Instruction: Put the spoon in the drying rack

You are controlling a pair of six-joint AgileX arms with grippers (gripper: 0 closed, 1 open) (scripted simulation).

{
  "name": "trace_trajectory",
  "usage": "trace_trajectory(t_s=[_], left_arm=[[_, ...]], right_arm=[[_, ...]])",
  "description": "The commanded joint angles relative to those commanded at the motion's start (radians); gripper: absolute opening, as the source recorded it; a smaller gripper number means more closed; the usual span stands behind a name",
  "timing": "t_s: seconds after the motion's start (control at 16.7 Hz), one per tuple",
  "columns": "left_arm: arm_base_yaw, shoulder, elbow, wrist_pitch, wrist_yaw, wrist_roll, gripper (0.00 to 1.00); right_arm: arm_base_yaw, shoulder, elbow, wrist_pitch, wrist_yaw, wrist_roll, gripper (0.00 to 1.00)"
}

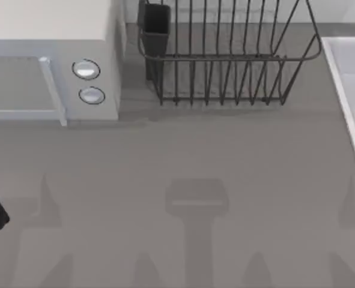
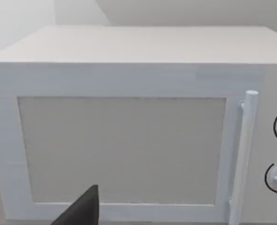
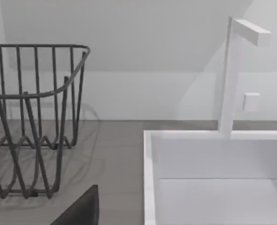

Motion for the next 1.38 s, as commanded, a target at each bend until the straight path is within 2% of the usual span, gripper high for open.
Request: trace_trajectory(t_s=[0.18,0.42,1.08,1.38], left_arm=[[0.000,0.000,0.000,0.000,0.000,0.000,1.00],[0.000,0.000,0.000,0.000,0.000,0.000,1.00],[0.000,0.000,0.000,0.000,0.000,0.000,1.00],[0.000,0.000,0.000,0.000,0.000,0.000,1.00]], right_arm=[[-0.007,0.012,0.011,-0.011,0.000,-0.007,1.00],[-0.083,0.161,0.130,-0.136,0.000,-0.081,1.00],[-0.457,1.103,0.690,-0.781,-0.007,-0.438,1.00],[-0.584,1.388,0.887,-0.988,-0.006,-0.558,1.00]])
